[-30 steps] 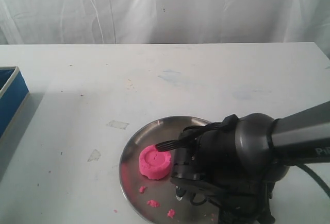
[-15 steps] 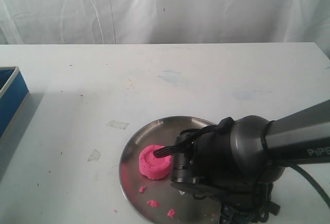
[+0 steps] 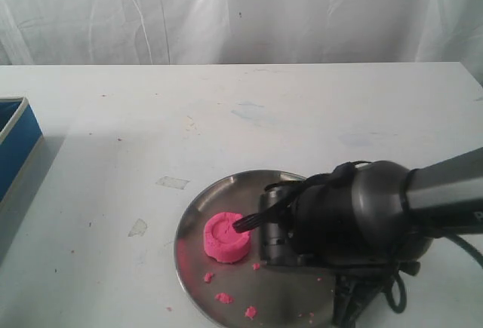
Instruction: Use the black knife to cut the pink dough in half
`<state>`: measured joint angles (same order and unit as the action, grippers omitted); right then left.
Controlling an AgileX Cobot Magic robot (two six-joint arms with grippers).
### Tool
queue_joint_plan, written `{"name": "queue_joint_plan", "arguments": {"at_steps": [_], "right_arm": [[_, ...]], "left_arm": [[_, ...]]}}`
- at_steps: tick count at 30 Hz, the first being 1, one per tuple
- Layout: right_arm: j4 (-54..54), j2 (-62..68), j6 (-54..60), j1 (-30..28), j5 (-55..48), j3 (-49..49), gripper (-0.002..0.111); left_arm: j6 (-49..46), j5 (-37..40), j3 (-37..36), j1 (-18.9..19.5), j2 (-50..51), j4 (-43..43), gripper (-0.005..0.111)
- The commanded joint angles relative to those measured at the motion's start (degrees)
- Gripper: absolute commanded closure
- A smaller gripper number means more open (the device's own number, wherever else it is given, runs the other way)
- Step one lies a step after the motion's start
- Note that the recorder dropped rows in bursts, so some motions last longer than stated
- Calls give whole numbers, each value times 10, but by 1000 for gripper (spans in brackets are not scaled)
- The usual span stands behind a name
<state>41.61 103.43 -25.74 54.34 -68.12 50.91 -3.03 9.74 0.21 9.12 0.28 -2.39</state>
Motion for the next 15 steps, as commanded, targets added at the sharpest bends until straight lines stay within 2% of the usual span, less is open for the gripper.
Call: {"name": "queue_joint_plan", "arguments": {"at_steps": [1,3,8,15], "right_arm": [[9,-65,-4,-39,28,-3,108],[-17,-100,22,-65,59,-3,108],[-157,-170,141,-121,98,-3,108],[-230,-220,168,-153,133,-3,108]], "left_arm": [[1,-3,-2,-1,-3,6,107],[1,-3,-2,-1,-3,6,107],[1,-3,-2,-1,-3,6,107],[1,-3,-2,-1,-3,6,107]]}}
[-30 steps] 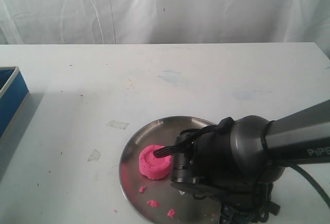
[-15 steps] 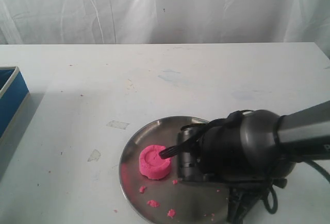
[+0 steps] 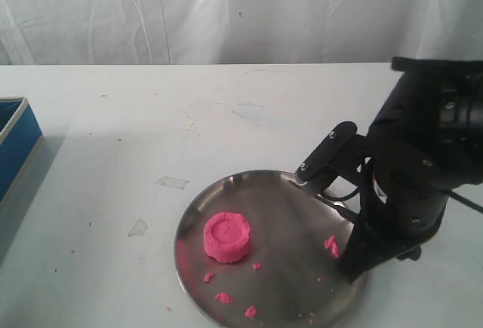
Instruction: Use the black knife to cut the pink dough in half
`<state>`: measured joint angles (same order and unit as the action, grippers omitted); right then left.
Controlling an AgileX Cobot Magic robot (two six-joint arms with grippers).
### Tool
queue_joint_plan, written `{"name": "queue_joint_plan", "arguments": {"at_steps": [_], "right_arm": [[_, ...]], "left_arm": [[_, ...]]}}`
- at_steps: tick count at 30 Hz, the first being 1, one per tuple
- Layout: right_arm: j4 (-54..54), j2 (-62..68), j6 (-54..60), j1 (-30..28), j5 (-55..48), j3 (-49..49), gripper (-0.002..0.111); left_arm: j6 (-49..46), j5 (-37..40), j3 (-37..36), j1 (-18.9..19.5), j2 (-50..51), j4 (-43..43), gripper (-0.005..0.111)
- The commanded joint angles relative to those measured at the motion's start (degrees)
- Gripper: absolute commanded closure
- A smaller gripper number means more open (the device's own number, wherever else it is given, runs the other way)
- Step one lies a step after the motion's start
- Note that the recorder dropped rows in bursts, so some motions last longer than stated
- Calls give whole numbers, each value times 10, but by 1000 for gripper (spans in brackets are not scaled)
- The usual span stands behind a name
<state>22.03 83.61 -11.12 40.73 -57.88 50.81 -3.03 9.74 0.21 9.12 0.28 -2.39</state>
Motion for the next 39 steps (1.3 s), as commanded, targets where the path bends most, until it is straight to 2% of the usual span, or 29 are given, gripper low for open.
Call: {"name": "queue_joint_plan", "arguments": {"at_steps": [1,6,9,13,21,28,30,34,39], "right_arm": [[-50,-22,36,-22,42,-2,108],[-194,-13,142,-96,106,-3,108],[-316,-1,232,-150,95,-8,108],[-415,6,310,-198,71,-39,108],[-441,6,321,-224,79,-137,108],[-447,15,327,-224,87,-148,107],[-451,31,333,-224,90,-149,103],[-471,65,341,-224,93,-149,87],[-472,71,341,-224,98,-146,78]], "left_arm": [[1,-3,-2,-1,-3,6,107],[1,-3,-2,-1,-3,6,107],[1,-3,-2,-1,-3,6,107],[1,-3,-2,-1,-3,6,107],[1,-3,-2,-1,-3,6,107],[1,-3,-2,-1,-3,6,107],[1,-3,-2,-1,-3,6,107],[1,-3,-2,-1,-3,6,107],[1,-3,-2,-1,-3,6,107]]}}
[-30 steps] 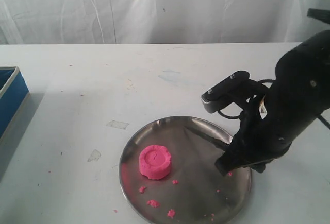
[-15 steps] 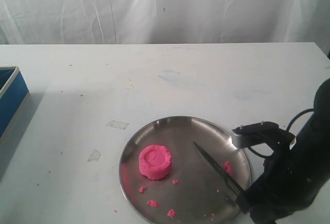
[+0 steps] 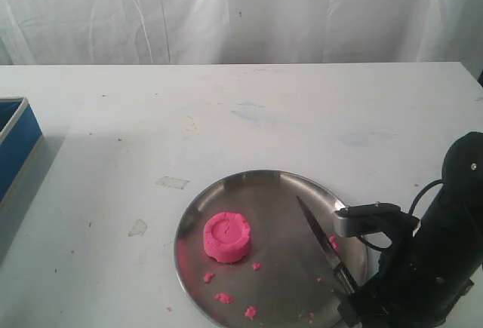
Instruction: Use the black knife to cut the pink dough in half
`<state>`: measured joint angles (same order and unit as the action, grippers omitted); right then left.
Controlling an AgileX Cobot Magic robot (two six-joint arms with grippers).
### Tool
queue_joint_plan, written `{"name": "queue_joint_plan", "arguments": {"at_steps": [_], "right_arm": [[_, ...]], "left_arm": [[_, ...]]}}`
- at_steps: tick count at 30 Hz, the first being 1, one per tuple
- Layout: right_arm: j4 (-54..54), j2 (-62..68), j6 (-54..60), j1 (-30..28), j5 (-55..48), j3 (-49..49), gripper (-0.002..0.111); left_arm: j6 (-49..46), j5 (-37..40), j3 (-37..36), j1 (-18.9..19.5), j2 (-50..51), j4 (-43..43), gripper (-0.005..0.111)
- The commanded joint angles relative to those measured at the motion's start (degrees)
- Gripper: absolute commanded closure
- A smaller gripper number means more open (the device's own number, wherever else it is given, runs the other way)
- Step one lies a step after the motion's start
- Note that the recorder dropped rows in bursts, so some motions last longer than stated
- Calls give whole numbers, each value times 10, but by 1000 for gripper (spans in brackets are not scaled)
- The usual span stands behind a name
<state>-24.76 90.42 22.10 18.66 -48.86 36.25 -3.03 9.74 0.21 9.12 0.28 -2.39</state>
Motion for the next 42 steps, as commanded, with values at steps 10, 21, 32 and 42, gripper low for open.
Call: {"name": "queue_joint_plan", "arguments": {"at_steps": [10,21,32,42], "right_arm": [[-4,3,8,-3,33,-1,78],[0,3,18,-3,9,21,108],[1,-9,23,-3,1,37,108],[-6,47,23,-3,-9,37,98]], "left_arm": [[1,-3,-2,-1,-3,6,107],[1,-3,-2,-1,-3,6,107],[1,-3,-2,-1,-3,6,107],[1,-3,-2,-1,-3,6,107]]}}
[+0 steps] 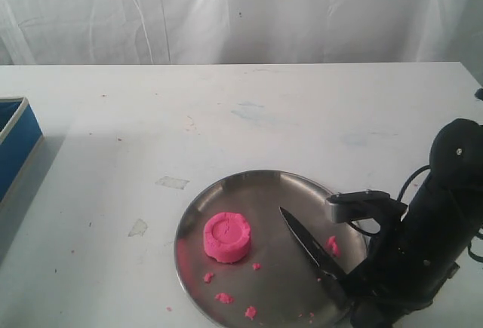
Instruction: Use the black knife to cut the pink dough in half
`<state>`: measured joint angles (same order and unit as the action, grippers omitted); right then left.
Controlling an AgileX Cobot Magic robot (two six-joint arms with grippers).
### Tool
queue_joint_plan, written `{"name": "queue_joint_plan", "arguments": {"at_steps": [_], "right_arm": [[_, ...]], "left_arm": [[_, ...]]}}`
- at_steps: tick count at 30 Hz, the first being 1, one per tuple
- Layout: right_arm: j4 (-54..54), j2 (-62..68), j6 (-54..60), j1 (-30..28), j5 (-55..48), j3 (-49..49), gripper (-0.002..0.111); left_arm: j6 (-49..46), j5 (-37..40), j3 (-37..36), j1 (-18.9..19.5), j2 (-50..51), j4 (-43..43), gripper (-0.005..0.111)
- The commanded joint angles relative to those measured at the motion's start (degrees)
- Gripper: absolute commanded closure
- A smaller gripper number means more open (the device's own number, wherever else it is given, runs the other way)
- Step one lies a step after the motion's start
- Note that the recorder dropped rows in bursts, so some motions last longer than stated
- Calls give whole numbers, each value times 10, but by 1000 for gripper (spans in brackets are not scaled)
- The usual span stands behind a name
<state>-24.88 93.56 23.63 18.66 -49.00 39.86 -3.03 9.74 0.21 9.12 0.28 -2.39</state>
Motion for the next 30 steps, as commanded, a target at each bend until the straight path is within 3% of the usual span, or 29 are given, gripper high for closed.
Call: {"name": "queue_joint_plan", "arguments": {"at_steps": [1,6,9,26,30], "right_arm": [[-7,20,8,-3,-8,1,94],[-11,23,8,-3,-9,1,78],[-11,23,7,-3,-9,1,74],[-1,24,7,-5,-50,29,73],[-7,36,7,-33,-50,29,73]], "left_arm": [[1,-3,-2,-1,-3,6,107],[1,-3,-2,-1,-3,6,107],[1,-3,-2,-1,-3,6,107],[1,-3,-2,-1,-3,6,107],[1,-3,-2,-1,-3,6,107]]}}
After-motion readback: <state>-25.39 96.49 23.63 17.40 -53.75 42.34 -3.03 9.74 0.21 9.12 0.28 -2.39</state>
